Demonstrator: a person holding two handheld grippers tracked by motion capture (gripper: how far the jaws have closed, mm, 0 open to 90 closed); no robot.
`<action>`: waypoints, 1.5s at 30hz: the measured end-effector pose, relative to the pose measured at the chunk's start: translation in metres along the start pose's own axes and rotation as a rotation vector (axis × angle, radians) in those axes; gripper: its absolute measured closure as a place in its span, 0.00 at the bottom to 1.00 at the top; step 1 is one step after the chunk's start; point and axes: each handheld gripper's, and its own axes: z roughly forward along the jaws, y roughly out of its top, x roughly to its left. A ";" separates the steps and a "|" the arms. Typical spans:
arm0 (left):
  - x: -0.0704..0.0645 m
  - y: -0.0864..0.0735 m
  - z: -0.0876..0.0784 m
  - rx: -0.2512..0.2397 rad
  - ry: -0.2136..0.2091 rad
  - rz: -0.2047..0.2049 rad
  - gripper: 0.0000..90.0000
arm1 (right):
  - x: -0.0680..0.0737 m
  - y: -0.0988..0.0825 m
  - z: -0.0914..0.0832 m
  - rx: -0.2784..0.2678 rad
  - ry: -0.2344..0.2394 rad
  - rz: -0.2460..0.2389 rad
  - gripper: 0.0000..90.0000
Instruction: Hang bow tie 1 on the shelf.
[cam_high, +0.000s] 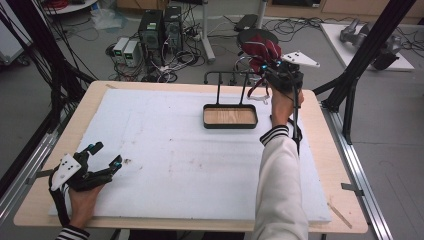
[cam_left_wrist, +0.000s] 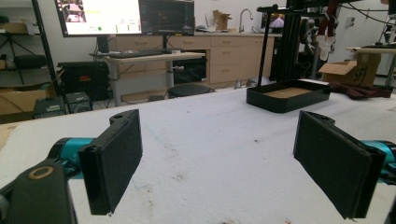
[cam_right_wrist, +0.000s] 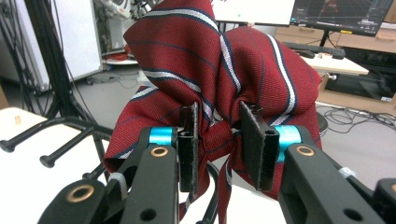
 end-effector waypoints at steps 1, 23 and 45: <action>0.000 0.000 0.000 -0.001 0.000 -0.001 0.18 | 0.000 0.000 0.001 0.001 0.001 0.002 0.77; 0.000 0.000 0.000 -0.003 0.000 -0.003 0.18 | -0.012 -0.016 0.024 0.067 -0.065 -0.006 0.77; 0.000 0.000 -0.001 -0.003 0.001 0.003 0.18 | -0.037 -0.027 0.014 0.232 -0.178 -0.039 0.77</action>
